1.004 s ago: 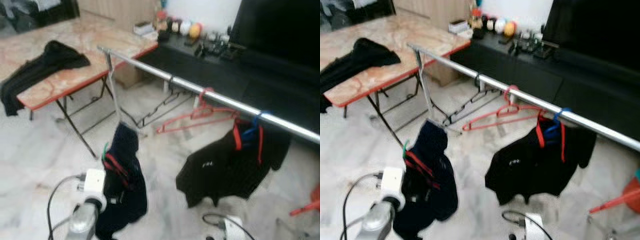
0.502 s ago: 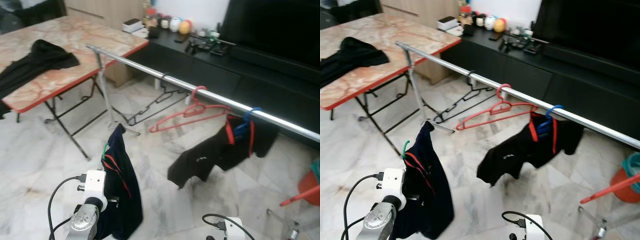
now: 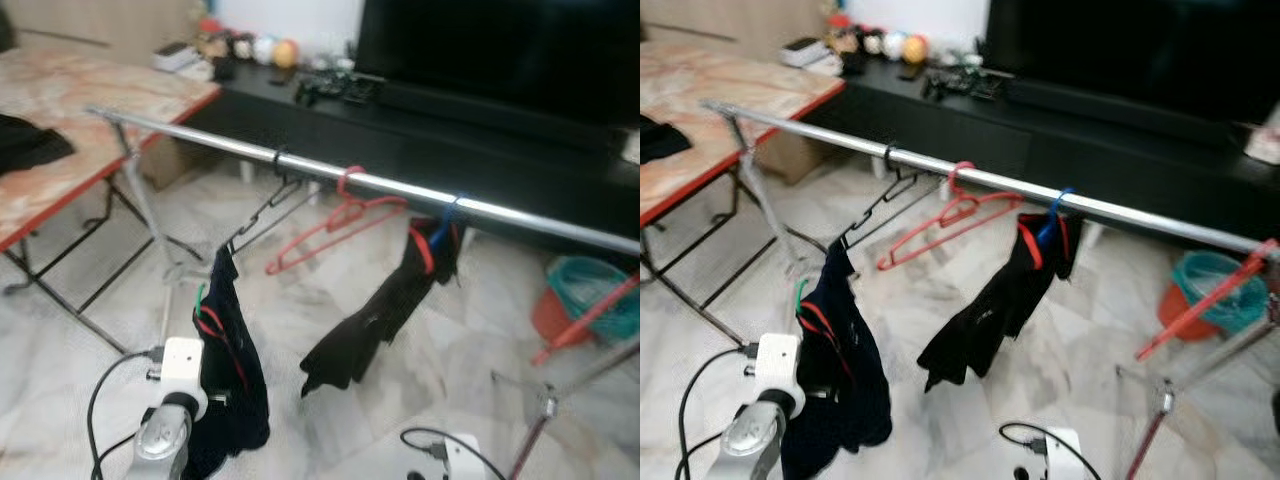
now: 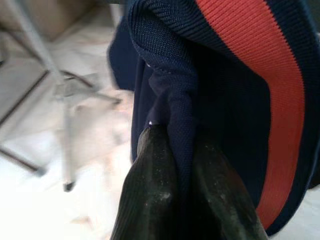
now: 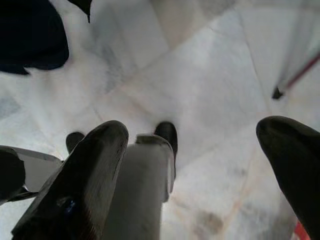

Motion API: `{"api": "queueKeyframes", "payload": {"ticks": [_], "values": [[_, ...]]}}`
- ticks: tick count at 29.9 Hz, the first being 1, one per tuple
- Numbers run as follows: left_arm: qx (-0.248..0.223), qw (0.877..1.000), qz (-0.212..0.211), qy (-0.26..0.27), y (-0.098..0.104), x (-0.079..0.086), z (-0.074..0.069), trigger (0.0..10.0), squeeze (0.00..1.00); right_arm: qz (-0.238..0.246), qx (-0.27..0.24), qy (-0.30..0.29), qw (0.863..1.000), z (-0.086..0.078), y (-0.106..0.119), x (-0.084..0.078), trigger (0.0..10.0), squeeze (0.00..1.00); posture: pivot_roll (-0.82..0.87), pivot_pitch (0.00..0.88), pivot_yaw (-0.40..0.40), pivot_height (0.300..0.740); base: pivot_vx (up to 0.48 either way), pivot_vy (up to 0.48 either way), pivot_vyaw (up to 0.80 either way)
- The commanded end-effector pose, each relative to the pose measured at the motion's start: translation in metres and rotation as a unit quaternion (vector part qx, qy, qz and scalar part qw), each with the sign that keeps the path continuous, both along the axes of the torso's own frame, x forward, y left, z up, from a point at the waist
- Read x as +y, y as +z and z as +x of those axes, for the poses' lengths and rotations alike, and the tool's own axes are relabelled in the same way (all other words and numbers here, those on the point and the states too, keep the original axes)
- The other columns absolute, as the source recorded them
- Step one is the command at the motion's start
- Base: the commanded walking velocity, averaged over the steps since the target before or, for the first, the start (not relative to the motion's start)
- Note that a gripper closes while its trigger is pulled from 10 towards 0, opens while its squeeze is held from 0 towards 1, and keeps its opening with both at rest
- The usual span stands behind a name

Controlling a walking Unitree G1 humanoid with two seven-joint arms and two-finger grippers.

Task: Hang hanger

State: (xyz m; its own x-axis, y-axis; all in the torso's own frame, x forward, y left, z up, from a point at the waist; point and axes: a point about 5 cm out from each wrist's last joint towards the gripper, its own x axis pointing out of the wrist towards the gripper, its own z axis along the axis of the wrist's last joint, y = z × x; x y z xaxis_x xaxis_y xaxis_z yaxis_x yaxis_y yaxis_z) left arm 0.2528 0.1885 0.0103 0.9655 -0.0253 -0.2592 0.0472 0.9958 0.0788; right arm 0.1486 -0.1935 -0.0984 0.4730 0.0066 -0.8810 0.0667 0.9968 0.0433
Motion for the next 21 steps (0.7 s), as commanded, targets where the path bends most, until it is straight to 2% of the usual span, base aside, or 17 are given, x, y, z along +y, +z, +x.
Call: {"api": "queueKeyframes", "payload": {"ticks": [1,13,15,21], "values": [[-0.022,1.000,0.003,-0.008,0.0073,-0.0025,0.0048,10.0,0.00,-0.005,-0.004,0.001,1.000,0.0030,0.0015,-0.0029,10.0,0.00,0.03,0.000,-0.051,0.740,0.000,0.480,-0.69],[-0.026,1.000,0.001,-0.010,0.0090,-0.0042,0.0068,10.0,0.00,-0.003,-0.006,-0.001,1.000,0.0034,0.0016,-0.0021,10.0,0.00,0.03,0.000,-0.049,0.740,0.000,0.456,-0.67],[-0.027,1.000,0.000,-0.011,0.0092,-0.0042,0.0068,10.0,0.00,-0.001,-0.009,-0.003,1.000,0.0037,0.0018,-0.0019,10.0,0.00,0.03,0.000,-0.049,0.740,0.000,0.270,0.00],[-0.030,0.999,0.003,-0.012,0.0099,-0.0036,0.0070,10.0,0.00,0.001,-0.010,-0.003,1.000,0.0039,0.0018,-0.0013,10.0,0.00,0.03,0.000,-0.046,0.740,0.000,0.000,0.00]]}}
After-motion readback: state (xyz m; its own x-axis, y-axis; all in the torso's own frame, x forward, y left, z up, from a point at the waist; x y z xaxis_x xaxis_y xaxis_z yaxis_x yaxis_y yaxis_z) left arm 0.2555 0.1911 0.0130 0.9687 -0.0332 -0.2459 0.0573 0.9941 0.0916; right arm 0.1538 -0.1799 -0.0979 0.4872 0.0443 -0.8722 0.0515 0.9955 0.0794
